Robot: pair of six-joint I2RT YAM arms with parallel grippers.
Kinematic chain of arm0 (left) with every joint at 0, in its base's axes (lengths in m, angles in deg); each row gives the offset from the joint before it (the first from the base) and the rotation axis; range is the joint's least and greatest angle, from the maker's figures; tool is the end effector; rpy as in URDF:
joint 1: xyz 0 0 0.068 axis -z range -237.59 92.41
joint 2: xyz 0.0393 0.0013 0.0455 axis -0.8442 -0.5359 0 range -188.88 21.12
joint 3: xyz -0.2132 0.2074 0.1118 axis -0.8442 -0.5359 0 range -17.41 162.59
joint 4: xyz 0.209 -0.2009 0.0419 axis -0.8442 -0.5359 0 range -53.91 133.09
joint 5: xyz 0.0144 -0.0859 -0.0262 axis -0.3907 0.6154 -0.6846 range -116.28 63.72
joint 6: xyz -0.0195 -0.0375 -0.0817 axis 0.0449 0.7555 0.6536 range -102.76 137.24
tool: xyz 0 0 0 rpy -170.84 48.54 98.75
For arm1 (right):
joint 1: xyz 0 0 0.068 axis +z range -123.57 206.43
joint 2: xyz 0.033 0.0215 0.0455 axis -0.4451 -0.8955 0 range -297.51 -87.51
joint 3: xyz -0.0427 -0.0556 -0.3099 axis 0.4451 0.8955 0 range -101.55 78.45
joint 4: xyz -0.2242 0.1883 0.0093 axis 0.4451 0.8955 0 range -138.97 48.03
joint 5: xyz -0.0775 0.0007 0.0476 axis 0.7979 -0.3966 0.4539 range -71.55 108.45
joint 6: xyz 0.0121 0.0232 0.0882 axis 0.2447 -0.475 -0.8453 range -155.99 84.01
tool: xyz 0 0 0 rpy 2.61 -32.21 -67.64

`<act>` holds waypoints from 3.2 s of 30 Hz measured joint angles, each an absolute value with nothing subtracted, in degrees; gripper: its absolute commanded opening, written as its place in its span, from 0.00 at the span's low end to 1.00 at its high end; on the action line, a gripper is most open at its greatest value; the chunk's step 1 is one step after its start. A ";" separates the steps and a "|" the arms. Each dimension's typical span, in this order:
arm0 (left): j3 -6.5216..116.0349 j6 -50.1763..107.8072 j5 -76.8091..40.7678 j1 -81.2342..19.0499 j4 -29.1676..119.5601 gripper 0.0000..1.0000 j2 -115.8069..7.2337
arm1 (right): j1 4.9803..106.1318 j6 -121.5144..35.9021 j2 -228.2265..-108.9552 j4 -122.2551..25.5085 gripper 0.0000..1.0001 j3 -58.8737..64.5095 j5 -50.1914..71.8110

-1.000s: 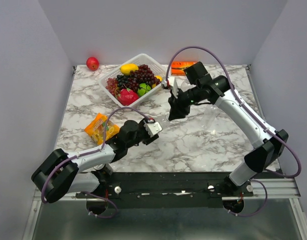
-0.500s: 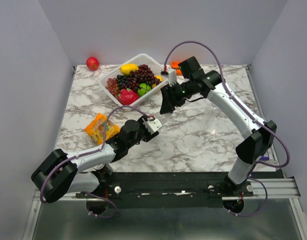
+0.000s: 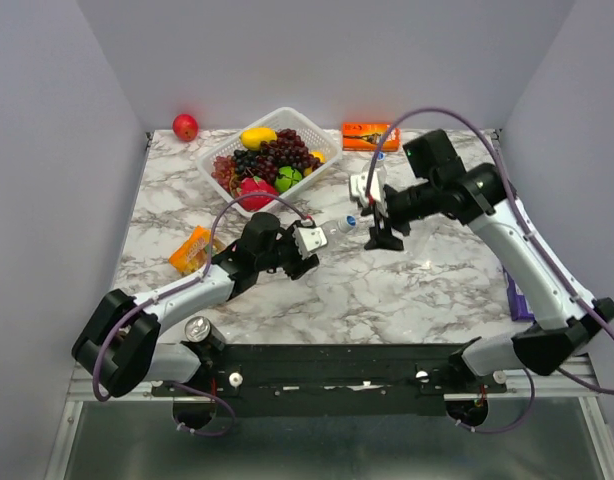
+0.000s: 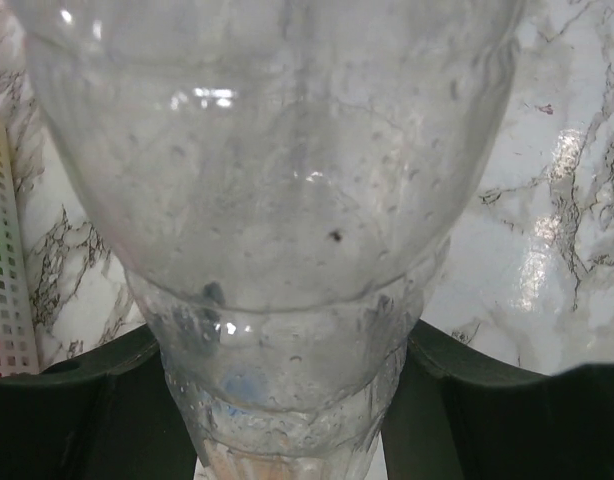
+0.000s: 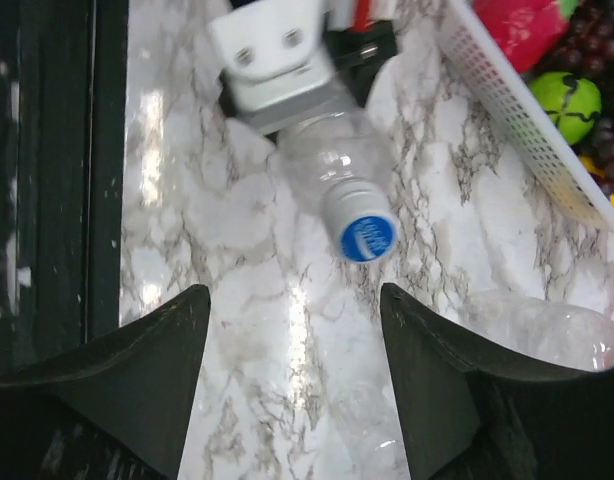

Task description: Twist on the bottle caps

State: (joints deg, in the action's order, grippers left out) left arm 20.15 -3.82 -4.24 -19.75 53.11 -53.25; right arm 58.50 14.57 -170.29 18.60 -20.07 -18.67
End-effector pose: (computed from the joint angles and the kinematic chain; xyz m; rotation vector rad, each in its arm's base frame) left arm 0.2413 -0.2268 0.2258 1.2128 1.6522 -0.5748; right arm 0.2439 0.2118 0.4445 -1.7310 1.5617 0.6388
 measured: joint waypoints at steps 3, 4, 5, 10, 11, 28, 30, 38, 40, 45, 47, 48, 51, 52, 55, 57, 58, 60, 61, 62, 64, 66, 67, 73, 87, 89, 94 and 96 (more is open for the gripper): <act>22.44 -7.12 -1.55 -20.03 49.90 0.00 -53.71 | 59.84 24.28 -166.03 18.56 0.75 -12.86 -18.45; 23.03 -8.22 -0.87 -20.03 49.07 0.00 -53.90 | 60.10 26.42 -165.81 18.21 0.74 -12.05 -18.43; 23.58 -9.18 -0.28 -20.03 48.15 0.00 -54.14 | 60.12 28.19 -165.92 17.79 0.73 -11.72 -18.41; 25.85 -11.93 1.86 -20.14 45.09 0.00 -55.98 | 60.12 33.74 -167.41 15.39 0.69 -11.63 -18.48; 26.25 -12.15 2.14 -20.14 44.46 0.00 -56.31 | 60.12 34.57 -167.58 15.15 0.65 -11.63 -18.50; 26.95 -13.00 3.08 -20.51 44.15 0.00 -56.83 | 60.14 41.20 -168.63 15.00 0.46 -11.04 -18.61; 26.95 -13.07 3.08 -20.51 44.28 0.00 -56.83 | 60.14 41.24 -168.74 14.97 0.37 -11.04 -18.59; 25.33 -10.64 -0.20 -20.62 48.24 0.00 -56.46 | 60.06 32.15 -174.31 16.83 0.15 -17.99 -17.93; 23.49 -9.29 -5.16 -20.62 51.98 0.00 -55.37 | 59.77 25.63 -179.10 18.86 0.10 -24.02 -17.86; 20.10 -8.85 -24.70 -19.40 59.71 0.00 -53.84 | 57.46 7.10 -196.74 25.38 0.00 -46.12 -21.16; 19.82 -11.32 -31.19 -19.03 59.89 0.00 -53.93 | 55.86 1.68 -199.76 25.44 0.00 -47.30 -23.66; 19.69 -12.48 -33.02 -18.61 59.89 0.00 -53.99 | 55.18 -0.88 -200.74 25.86 0.00 -47.30 -24.75; 19.32 -16.19 -38.49 -17.10 60.15 0.00 -54.01 | 53.63 -7.59 -202.31 26.38 0.00 -47.26 -27.77; 19.19 -17.37 -40.00 -16.66 60.83 0.00 -54.01 | 53.21 -9.49 -202.51 26.38 0.00 -47.19 -28.64; 18.86 -20.04 -42.84 -15.68 62.91 0.00 -53.93 | 51.64 -16.18 -202.60 26.19 0.00 -46.56 -32.27; 18.75 -21.35 -44.11 -15.16 64.06 0.00 -53.66 | 50.09 -22.91 -202.60 25.01 0.00 -44.83 -36.12; 18.75 -22.18 -44.83 -15.07 64.44 0.00 -53.55 | 49.28 -25.90 -202.58 24.02 0.02 -43.50 -38.37; 18.75 -23.45 -45.64 -15.03 64.68 0.00 -53.53 | 48.28 -30.34 -202.95 22.73 0.05 -41.49 -41.51; 18.75 -23.80 -45.99 -15.03 64.52 0.00 -53.53 | 48.03 -31.83 -203.17 22.30 0.04 -41.01 -42.45; 18.75 -24.00 -46.25 -15.03 64.46 0.00 -53.53 | 47.93 -33.07 -203.38 21.97 0.05 -40.83 -42.96; 18.75 -24.19 -46.51 -15.03 64.50 0.00 -53.53 | 47.88 -34.69 -203.49 21.31 0.19 -40.90 -43.26; 18.75 -24.15 -46.62 -15.03 64.89 0.00 -53.53 | 47.88 -35.50 -203.49 21.20 0.42 -41.31 -43.22; 18.75 -24.13 -46.66 -15.03 65.07 0.00 -53.53 | 47.88 -35.70 -203.49 21.20 0.49 -41.55 -43.11; 20.17 -21.29 -44.32 -14.98 65.20 0.00 -53.55 | 48.49 -31.35 -203.49 23.41 0.61 -50.51 -41.95; 23.69 -10.84 -9.86 -18.15 49.05 0.00 -50.34 | 52.97 20.52 -171.56 19.19 0.71 -22.63 -37.25; 24.30 -10.34 -7.95 -18.15 48.87 0.00 -50.34 | 53.50 23.25 -171.52 18.82 0.70 -20.48 -36.31; 25.04 -9.29 -5.53 -18.15 48.74 0.00 -50.34 | 54.42 25.28 -172.24 17.09 0.63 -17.07 -33.56; 25.11 -9.03 -5.00 -18.15 48.74 0.00 -50.34 | 54.55 25.13 -172.26 15.98 0.57 -17.05 -33.03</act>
